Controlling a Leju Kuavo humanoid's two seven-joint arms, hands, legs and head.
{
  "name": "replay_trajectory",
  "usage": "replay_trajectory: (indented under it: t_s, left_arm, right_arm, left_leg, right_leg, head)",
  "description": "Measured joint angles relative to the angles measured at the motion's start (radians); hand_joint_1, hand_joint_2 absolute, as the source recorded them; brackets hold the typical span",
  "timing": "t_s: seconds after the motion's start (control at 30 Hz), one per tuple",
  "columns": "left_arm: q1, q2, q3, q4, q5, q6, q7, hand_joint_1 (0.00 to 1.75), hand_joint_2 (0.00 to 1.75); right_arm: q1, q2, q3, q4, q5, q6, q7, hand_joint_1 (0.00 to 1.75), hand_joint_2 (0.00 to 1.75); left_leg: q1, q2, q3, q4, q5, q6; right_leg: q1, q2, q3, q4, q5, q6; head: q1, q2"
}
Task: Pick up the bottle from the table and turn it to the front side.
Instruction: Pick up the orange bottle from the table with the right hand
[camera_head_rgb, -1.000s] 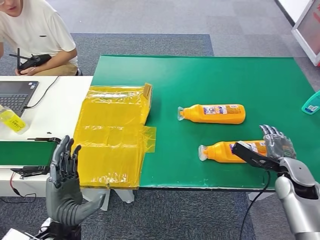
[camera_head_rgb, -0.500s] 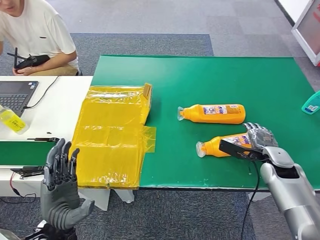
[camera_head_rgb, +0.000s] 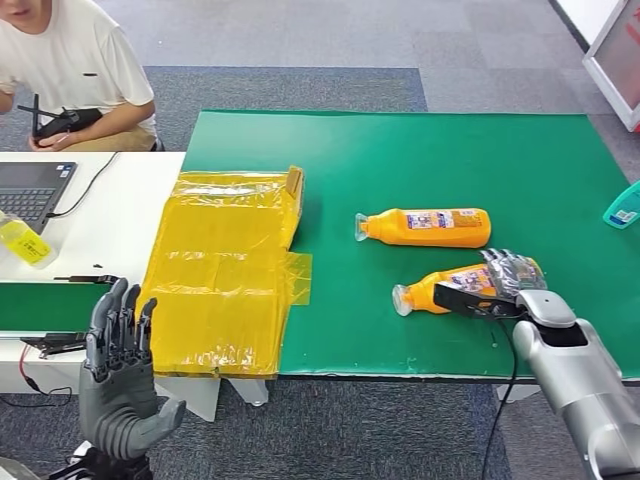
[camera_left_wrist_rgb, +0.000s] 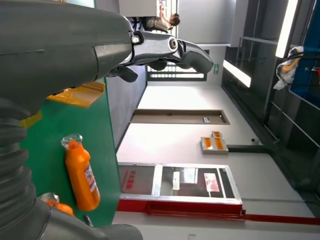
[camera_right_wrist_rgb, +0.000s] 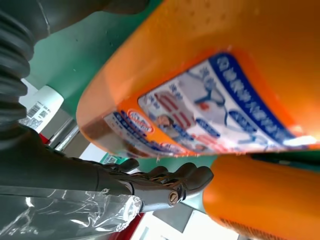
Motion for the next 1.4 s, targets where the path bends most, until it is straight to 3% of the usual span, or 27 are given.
replay_trajectory:
  t_s: [0.6,0.63,0.77,0.83,0.93,1.4]
  left_arm:
    - [0.0,0.0,0.0,0.003,0.001,-0.018,0.0,0.0,1.75]
    - [0.0,0.0,0.0,0.003,0.001,-0.021,0.0,0.0,1.75]
    - [0.001,0.0,-0.001,0.003,0.004,-0.032,0.0,0.0,1.75]
    - [0.001,0.0,-0.001,0.004,0.004,-0.034,0.0,0.0,1.75]
    - [0.001,0.0,-0.002,0.006,0.001,-0.034,0.0,0.0,1.75]
    - [0.0,0.0,-0.003,0.008,0.011,-0.033,0.0,0.0,1.75]
  right_arm:
    - [-0.035,-0.005,0.052,0.063,-0.028,0.0,-0.043,0.0,1.75]
    - [-0.037,-0.006,0.056,0.067,-0.031,0.0,-0.044,0.06,1.75]
    - [-0.044,-0.007,0.068,0.08,-0.039,-0.007,-0.048,1.48,1.75]
    - [-0.043,-0.008,0.075,0.087,-0.042,-0.017,-0.052,1.63,1.75]
    - [-0.042,-0.008,0.083,0.095,-0.044,-0.033,-0.058,1.75,1.75]
    - [-0.058,-0.008,0.112,0.13,-0.068,-0.059,-0.088,1.75,1.75]
  left_leg:
    - [0.0,0.0,0.0,0.0,0.0,0.0]
    - [0.0,0.0,0.0,0.0,0.0,0.0]
    - [0.0,0.0,0.001,0.0,0.0,0.0]
    - [0.0,0.0,0.001,0.0,0.0,0.0]
    - [0.0,0.0,0.001,0.0,0.0,0.0]
    - [0.0,0.0,0.001,0.0,0.0,0.0]
  right_leg:
    - [0.0,0.0,0.0,0.0,0.0,0.0]
    - [0.0,0.0,0.0,0.0,0.0,0.0]
    - [0.0,0.0,0.0,0.0,0.0,0.0]
    - [0.0,0.0,0.0,0.0,0.0,0.0]
    - [0.0,0.0,0.0,0.0,0.0,0.0]
    - [0.0,0.0,0.001,0.0,0.0,0.0]
  head:
    - [0.0,0.0]
    - [0.0,0.0]
    - [0.0,0.0]
    - [0.0,0.0]
    - [0.0,0.0]
    - [0.0,0.0]
